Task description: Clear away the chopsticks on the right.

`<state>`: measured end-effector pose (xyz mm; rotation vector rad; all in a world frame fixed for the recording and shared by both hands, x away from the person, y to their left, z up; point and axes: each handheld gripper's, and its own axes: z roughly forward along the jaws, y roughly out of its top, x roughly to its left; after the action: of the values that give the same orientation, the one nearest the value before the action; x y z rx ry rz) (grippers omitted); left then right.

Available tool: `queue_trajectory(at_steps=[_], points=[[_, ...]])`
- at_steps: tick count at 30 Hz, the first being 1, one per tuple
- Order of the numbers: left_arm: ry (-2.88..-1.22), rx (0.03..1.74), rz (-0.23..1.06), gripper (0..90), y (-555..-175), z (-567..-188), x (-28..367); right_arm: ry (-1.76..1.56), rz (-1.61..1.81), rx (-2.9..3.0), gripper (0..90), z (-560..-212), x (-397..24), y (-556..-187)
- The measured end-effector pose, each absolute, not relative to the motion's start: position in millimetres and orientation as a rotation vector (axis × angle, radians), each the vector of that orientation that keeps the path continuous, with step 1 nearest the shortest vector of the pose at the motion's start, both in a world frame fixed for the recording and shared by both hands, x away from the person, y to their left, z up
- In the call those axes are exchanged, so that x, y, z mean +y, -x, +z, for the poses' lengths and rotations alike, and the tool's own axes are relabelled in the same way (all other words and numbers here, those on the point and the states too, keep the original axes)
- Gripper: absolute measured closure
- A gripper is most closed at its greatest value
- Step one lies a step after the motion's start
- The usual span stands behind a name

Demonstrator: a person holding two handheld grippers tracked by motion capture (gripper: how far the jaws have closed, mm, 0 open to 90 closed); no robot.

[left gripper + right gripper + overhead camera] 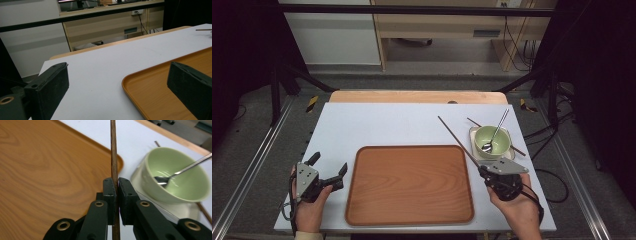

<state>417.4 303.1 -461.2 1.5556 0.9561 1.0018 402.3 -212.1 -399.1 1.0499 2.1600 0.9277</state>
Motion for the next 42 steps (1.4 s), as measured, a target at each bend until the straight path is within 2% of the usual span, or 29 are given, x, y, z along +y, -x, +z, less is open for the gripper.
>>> queue_trajectory(at_steps=[16, 42], points=[[-1.547, 0.967, 1.002, 3.4, -416.9, -461.0, 304.6, -1.173, 0.942, 2.292, 84.7, -431.6, -159.3, -405.9], [-1.535, 0.968, 1.001, 3.7, -415.5, -459.8, 306.9, -1.377, 0.891, 2.283, 84.6, -455.0, -142.7, -380.9]])
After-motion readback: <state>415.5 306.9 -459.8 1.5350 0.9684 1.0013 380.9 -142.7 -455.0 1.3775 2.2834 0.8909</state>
